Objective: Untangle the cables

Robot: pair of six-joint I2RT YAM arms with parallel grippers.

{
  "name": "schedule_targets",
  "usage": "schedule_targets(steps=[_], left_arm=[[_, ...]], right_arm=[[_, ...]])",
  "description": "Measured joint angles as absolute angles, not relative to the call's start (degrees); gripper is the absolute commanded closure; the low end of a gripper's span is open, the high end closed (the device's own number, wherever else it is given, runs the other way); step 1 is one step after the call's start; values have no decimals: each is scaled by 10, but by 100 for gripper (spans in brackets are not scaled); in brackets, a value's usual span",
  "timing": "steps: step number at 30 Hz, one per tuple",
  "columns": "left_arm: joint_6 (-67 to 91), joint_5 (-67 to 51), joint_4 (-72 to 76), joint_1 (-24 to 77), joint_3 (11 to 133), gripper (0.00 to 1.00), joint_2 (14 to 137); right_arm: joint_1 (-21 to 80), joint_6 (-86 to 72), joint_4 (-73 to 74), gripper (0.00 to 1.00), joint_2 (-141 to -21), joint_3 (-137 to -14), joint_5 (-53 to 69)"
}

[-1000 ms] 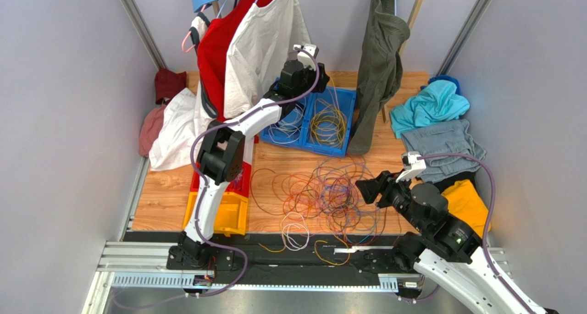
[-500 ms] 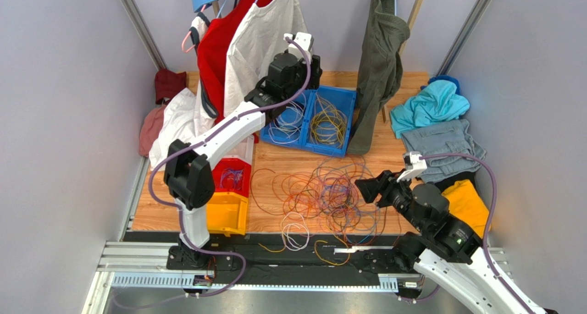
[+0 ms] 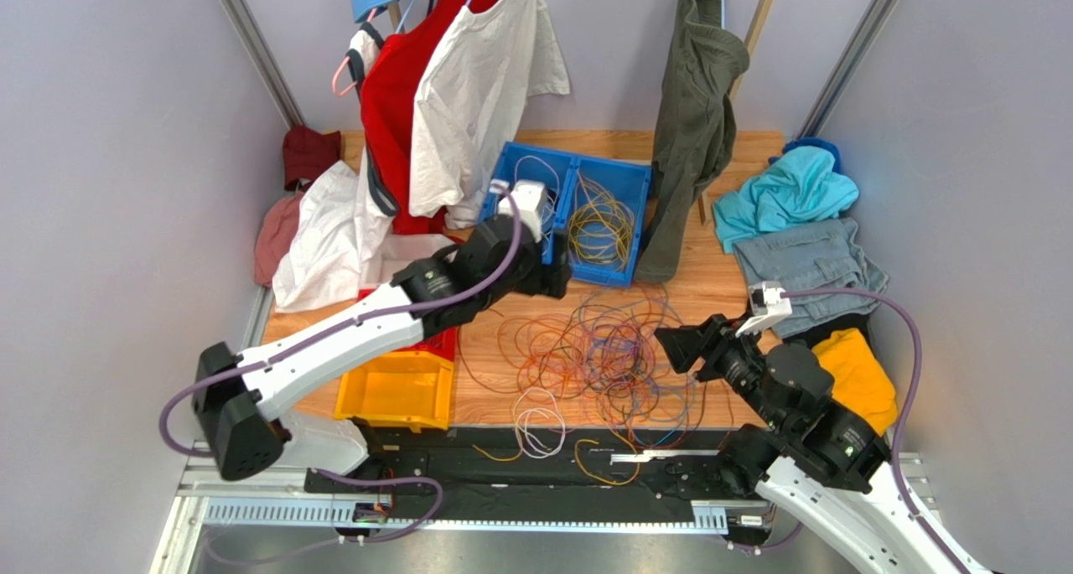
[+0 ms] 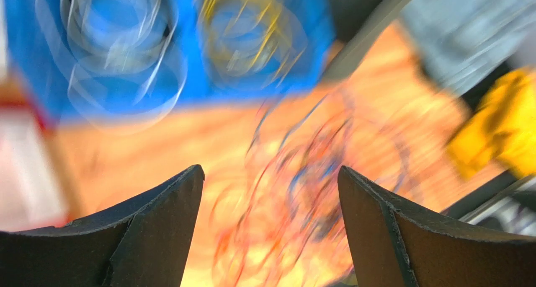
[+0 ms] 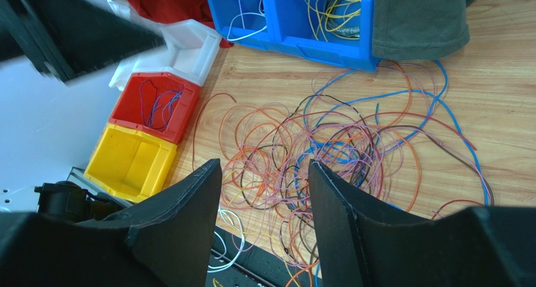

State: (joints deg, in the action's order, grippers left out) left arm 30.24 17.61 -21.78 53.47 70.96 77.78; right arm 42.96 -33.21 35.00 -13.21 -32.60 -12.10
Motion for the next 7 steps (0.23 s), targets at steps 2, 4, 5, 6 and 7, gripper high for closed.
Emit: schedule_targets(steps=[2, 4, 5, 6, 7], left_arm=[[329, 177, -239, 531, 650, 15, 741], [350, 177, -262, 528, 594, 15, 703], [357, 174, -271, 528, 577, 13, 687], [360, 171, -278, 528, 564, 13, 671], [362, 168, -283, 529, 553, 12, 653]], right_arm=[[430, -332, 351, 43, -124, -326, -125], [430, -332, 352, 42, -119, -325, -131], [430, -332, 351, 42, -119, -325, -134], [430, -332, 351, 41, -120, -324, -135], [430, -332, 351, 40, -122, -323, -136]])
